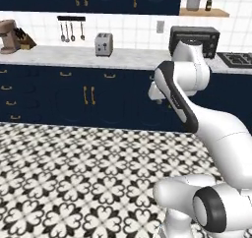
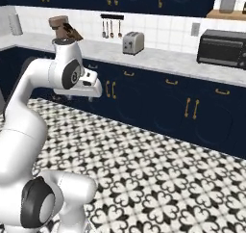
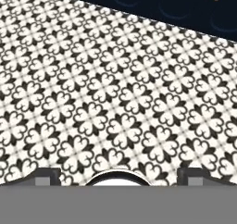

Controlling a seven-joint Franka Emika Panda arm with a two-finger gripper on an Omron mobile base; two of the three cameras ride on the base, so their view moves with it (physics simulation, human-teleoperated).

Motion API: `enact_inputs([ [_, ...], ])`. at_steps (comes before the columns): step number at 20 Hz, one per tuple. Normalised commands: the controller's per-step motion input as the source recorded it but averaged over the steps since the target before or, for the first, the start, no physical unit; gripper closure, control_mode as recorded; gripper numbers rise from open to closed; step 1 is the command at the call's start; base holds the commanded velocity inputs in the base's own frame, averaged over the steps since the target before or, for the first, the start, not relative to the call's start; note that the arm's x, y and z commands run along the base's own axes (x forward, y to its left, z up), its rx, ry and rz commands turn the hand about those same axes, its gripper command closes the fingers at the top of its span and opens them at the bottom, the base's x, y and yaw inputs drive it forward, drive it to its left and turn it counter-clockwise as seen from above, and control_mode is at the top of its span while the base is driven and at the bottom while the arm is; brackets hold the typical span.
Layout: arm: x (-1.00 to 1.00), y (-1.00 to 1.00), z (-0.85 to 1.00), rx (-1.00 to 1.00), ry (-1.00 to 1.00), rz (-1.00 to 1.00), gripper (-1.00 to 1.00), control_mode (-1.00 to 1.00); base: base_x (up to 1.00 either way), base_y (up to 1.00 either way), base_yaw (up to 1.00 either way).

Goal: Navigate to the toaster.

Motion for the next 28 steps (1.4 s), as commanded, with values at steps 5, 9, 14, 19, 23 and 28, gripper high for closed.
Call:
enact_inputs([
  [5, 0.0, 0.0, 0.0, 0.0, 0.0, 0.0, -1.0, 1.0, 1.0, 0.43, -0.22],
  [9, 0.0, 0.0, 0.0, 0.0, 0.0, 0.0, -1.0, 1.0, 1.0, 0.43, -0.24],
  [14, 0.0, 0.0, 0.0, 0.0, 0.0, 0.0, -1.0, 1.0, 1.0, 0.45, -0.25],
  [19, 0.0, 0.0, 0.0, 0.0, 0.0, 0.0, -1.0, 1.0, 1.0, 0.44, -0.26],
  [23, 0.0, 0.0, 0.0, 0.0, 0.0, 0.0, -1.0, 1.0, 1.0, 0.6, -0.26],
  [28, 0.0, 0.0, 0.0, 0.0, 0.0, 0.0, -1.0, 1.0, 1.0, 0.83, -0.2],
])
